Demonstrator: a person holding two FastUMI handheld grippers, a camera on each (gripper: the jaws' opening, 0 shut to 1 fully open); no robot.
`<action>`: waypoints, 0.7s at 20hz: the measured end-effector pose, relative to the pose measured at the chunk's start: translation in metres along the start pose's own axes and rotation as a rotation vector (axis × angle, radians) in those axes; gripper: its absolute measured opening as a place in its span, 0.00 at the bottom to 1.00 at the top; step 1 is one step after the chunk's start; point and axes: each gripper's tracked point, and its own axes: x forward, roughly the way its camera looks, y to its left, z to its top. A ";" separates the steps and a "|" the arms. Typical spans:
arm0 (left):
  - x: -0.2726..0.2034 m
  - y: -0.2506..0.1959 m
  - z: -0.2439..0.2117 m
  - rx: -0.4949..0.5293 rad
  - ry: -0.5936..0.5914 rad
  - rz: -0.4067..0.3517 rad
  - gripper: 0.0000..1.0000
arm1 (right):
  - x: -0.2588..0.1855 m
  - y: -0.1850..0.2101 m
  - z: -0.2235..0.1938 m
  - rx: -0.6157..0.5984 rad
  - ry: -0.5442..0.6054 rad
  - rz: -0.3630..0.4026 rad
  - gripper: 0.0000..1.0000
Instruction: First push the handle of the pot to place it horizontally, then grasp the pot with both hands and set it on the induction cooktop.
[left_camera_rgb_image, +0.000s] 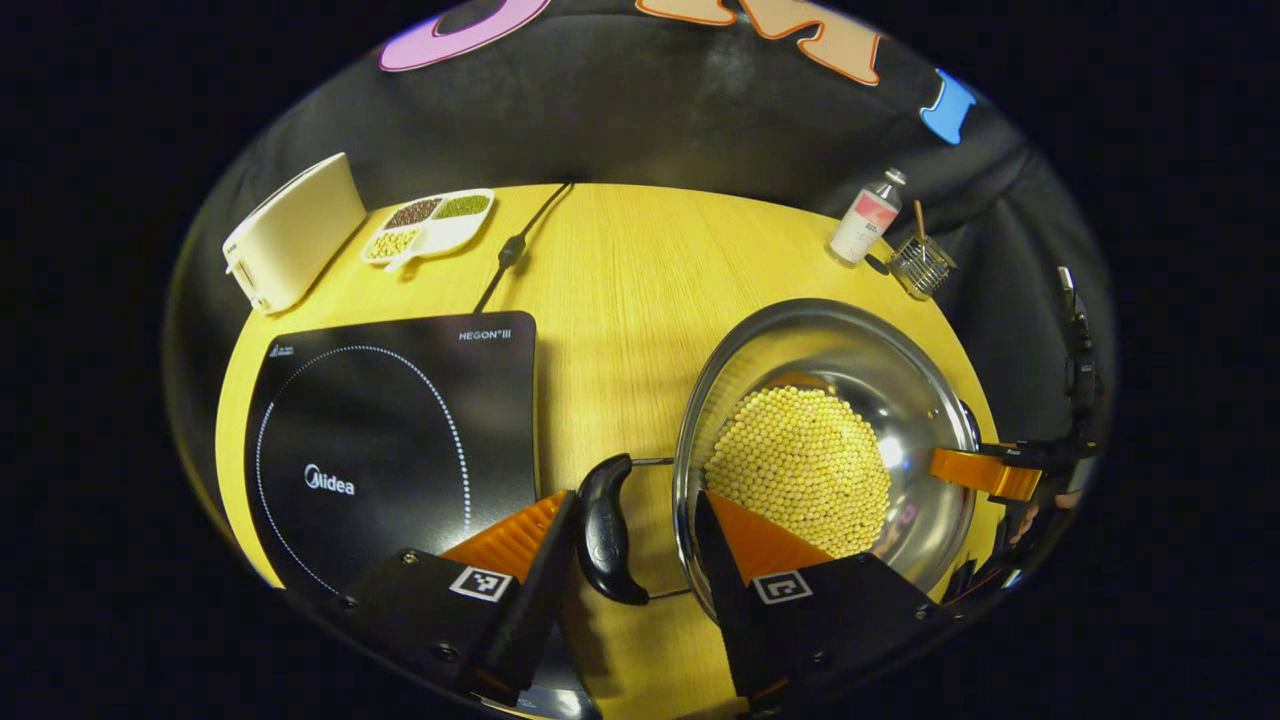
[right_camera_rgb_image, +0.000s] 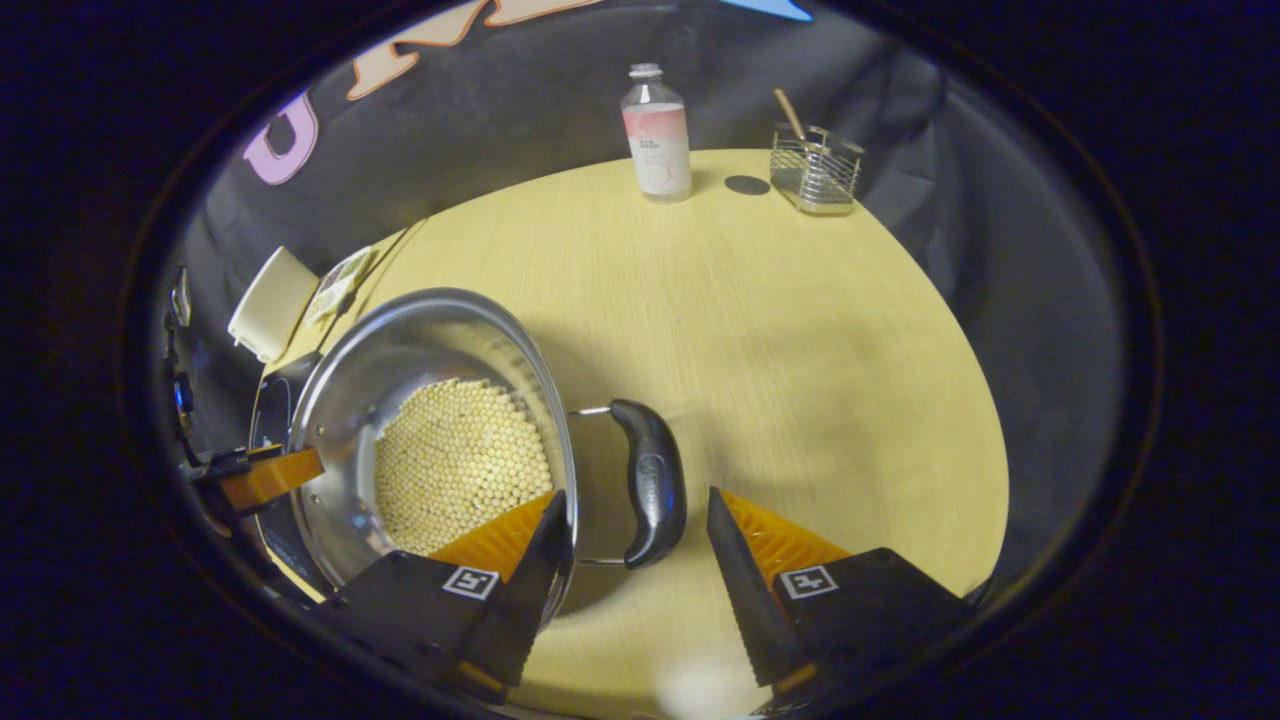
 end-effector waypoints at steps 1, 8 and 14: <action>0.003 0.000 0.000 -0.006 0.003 0.003 0.78 | 0.003 0.004 0.003 -0.014 0.006 0.005 0.86; 0.014 0.003 0.004 0.040 -0.003 -0.006 0.66 | 0.016 0.010 0.005 -0.068 0.028 0.016 0.68; 0.025 -0.006 0.004 -0.067 0.009 -0.124 0.59 | 0.019 0.009 0.001 0.036 0.061 0.093 0.62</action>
